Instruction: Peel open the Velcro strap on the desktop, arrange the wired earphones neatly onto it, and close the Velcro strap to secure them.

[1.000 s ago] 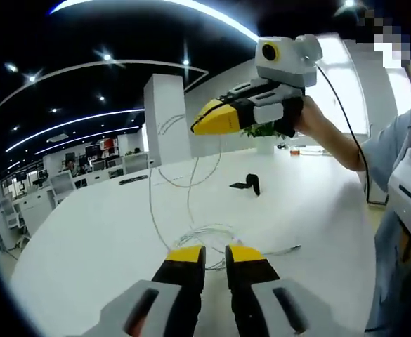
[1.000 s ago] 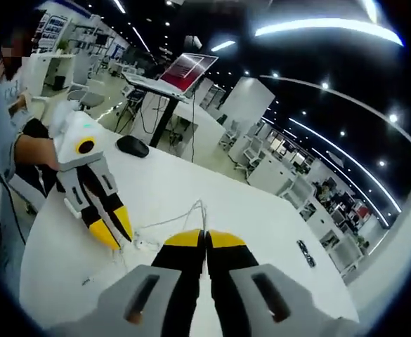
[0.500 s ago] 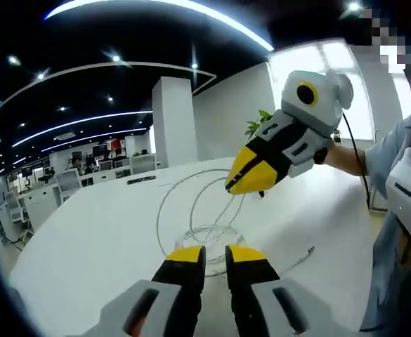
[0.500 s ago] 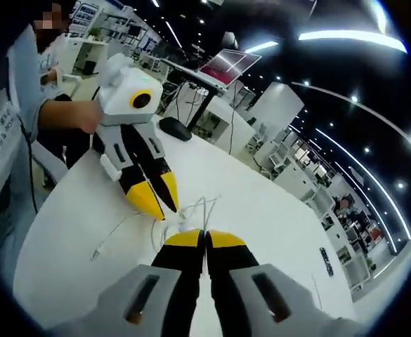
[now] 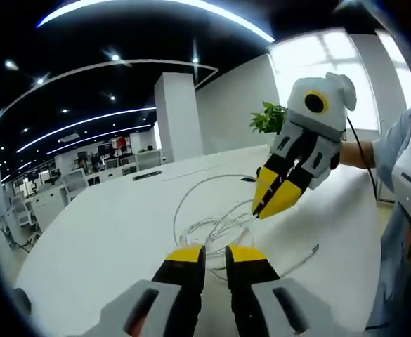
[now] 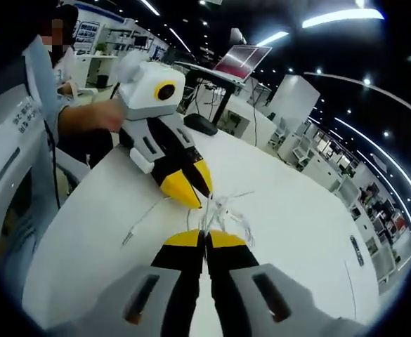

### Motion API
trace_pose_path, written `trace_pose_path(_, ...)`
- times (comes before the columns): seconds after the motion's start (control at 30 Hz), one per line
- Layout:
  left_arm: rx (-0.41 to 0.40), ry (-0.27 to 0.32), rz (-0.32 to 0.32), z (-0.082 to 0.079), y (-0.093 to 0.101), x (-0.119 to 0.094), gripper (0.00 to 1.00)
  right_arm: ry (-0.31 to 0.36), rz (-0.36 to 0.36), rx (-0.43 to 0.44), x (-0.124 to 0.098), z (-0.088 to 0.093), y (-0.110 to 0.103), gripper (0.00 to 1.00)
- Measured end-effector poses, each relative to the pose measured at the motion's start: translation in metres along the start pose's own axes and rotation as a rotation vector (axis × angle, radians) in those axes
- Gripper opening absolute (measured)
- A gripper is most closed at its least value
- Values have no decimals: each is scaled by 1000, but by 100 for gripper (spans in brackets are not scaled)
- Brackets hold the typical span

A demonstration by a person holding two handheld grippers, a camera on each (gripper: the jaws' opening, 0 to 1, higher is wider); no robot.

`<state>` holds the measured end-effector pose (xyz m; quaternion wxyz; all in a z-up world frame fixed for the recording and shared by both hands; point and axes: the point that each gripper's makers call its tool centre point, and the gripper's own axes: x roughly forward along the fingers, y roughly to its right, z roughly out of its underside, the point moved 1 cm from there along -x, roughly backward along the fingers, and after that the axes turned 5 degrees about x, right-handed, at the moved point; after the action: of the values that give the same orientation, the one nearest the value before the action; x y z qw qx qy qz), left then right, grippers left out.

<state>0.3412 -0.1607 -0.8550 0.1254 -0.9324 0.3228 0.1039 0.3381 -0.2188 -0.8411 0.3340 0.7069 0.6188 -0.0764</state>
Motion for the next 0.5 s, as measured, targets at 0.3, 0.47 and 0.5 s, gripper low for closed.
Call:
trace_pose_path(0.3, 85, -60, -76, 4, -12, 2, 16, -59, -5, -44, -2, 14, -3, 7)
trace_pose_path(0.47, 118, -86, -123, 8, -23, 6, 16, -51, 14, -42, -8, 14, 1, 9)
trace_pose_path(0.5, 119, -85, -128, 7, -25, 6, 15, -53, 16, -41, -9, 15, 1, 9)
